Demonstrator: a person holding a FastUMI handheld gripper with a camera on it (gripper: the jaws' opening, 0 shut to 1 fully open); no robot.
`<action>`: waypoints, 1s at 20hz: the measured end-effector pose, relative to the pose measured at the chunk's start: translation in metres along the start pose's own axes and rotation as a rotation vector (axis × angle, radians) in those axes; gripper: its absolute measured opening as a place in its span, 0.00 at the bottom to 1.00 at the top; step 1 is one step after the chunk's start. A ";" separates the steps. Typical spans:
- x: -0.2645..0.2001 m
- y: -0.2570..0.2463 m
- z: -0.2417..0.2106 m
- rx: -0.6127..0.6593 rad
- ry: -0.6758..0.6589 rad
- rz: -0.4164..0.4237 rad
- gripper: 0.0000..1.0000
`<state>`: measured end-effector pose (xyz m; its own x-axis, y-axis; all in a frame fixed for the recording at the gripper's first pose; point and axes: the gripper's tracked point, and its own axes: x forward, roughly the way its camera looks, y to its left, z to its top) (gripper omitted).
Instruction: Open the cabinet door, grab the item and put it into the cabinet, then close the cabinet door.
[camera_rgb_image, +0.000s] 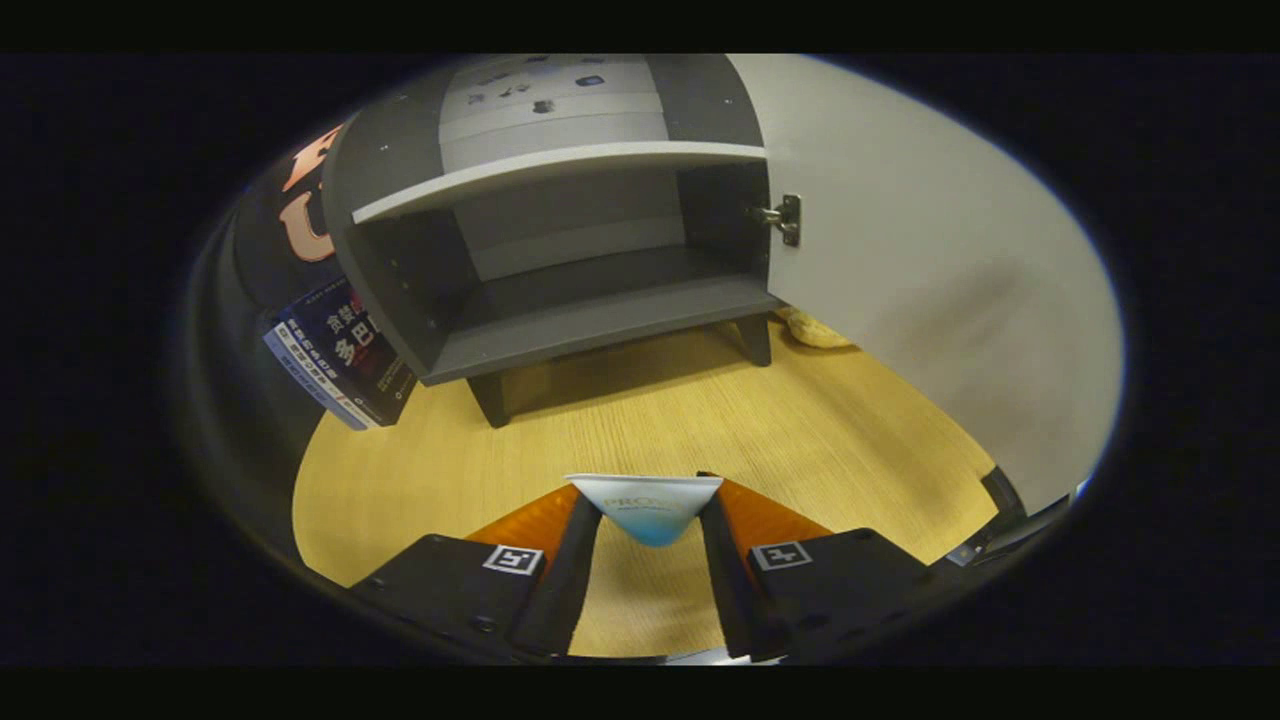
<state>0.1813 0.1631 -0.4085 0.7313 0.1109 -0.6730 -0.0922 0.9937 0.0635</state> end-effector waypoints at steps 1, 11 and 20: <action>-0.008 0.005 0.013 -0.014 -0.011 0.011 0.62; -0.083 0.067 0.145 -0.106 -0.162 0.149 0.57; -0.124 0.086 0.255 -0.134 -0.302 0.183 0.57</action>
<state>0.2554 0.2386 -0.1318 0.8590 0.3060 -0.4105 -0.3129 0.9483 0.0523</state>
